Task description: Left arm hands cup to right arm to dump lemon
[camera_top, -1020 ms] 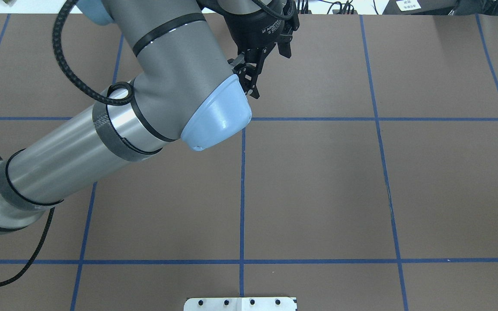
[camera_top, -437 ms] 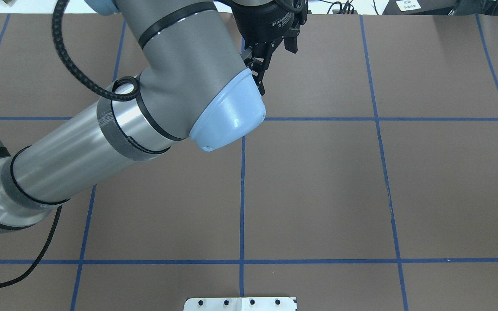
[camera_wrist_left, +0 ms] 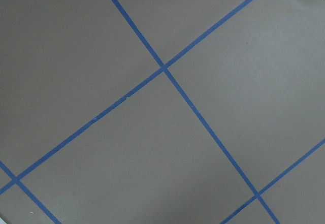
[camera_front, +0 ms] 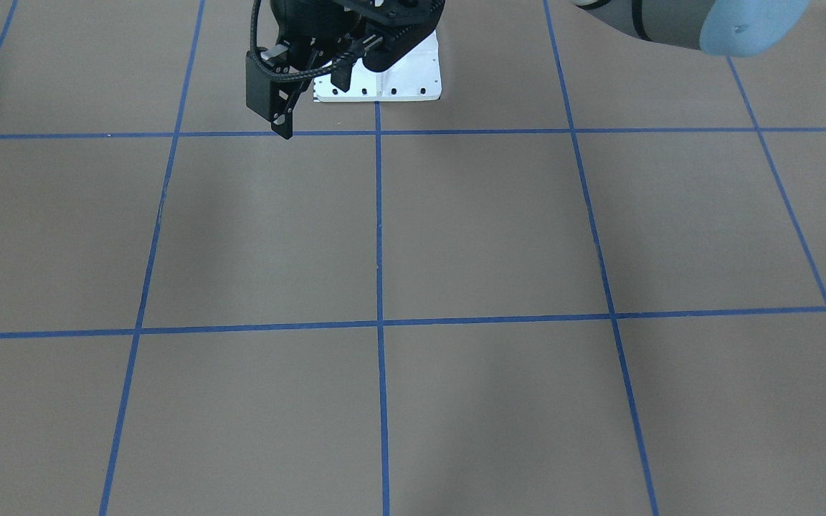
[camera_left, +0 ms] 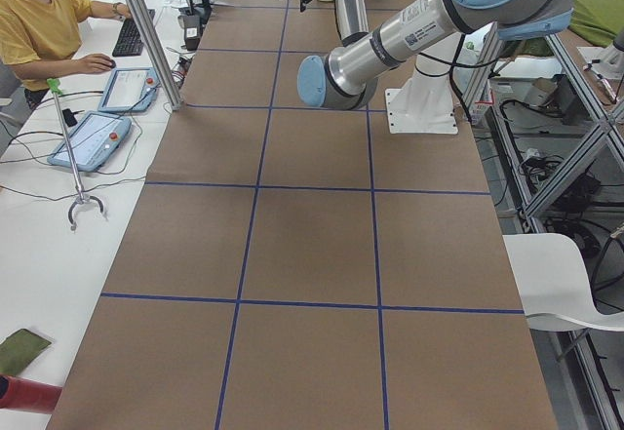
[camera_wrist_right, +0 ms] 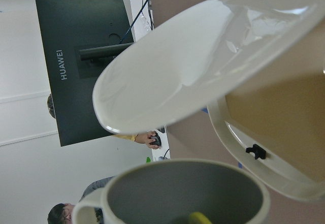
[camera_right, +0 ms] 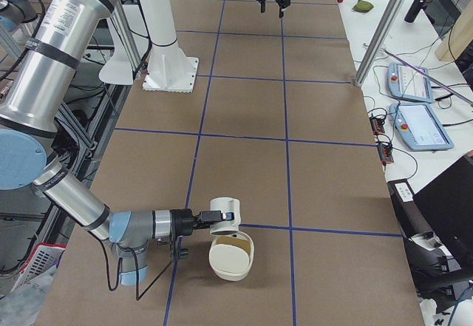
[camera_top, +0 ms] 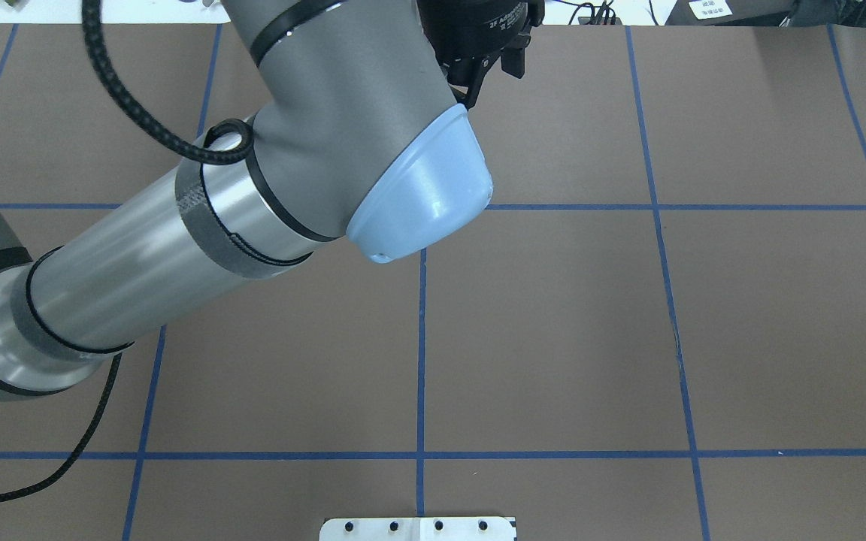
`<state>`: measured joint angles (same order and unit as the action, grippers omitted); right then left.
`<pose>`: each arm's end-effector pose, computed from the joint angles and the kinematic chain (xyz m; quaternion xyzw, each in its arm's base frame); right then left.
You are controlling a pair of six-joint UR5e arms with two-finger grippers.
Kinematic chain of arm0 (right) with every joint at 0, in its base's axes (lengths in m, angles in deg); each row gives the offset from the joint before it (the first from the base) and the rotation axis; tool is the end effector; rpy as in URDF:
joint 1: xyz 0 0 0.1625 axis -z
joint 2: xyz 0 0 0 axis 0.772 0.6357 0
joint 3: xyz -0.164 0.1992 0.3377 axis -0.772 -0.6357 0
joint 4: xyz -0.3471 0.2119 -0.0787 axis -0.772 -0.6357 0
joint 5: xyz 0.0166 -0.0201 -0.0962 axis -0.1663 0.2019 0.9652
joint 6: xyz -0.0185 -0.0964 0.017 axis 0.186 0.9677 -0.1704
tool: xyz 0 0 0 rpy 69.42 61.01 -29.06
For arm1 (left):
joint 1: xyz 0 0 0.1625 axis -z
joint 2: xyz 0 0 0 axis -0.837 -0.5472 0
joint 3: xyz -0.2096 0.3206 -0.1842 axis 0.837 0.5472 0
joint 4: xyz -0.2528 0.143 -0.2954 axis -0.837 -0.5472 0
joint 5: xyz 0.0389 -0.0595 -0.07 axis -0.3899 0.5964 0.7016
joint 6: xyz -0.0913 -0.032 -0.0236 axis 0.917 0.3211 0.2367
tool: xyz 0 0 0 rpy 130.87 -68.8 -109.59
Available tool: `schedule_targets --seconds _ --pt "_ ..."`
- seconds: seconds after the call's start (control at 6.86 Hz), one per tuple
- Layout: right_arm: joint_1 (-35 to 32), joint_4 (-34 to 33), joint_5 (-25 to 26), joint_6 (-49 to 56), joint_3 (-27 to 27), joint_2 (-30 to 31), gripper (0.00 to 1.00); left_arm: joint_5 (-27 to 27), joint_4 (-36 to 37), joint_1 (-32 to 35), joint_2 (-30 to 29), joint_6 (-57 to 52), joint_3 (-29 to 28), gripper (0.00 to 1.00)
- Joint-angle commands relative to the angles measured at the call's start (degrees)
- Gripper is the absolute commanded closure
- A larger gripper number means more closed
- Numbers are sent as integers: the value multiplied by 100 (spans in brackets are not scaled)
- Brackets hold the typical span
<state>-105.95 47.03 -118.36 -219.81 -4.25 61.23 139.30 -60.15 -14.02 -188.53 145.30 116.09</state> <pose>0.0351 -0.2211 0.7742 0.0767 -0.6827 0.6375 0.3488 0.4076 -0.4916 -0.1118 -0.1708 0.4340 -0.4033 0.7873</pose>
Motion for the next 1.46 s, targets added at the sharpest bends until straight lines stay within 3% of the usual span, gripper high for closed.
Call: schedule_targets --seconds 0.0,0.87,1.31 --pt "-547 -9 -543 -204 -149 -161 69 -176 256 -1 -194 -37 -1 0" --pt "-2251 -44 -2491 -2046 -633 -776 69 -511 600 -27 -537 -63 -88 0" --pt "-2526 -35 -2933 -2829 -642 -865 69 -591 872 -27 -775 -265 -221 0"
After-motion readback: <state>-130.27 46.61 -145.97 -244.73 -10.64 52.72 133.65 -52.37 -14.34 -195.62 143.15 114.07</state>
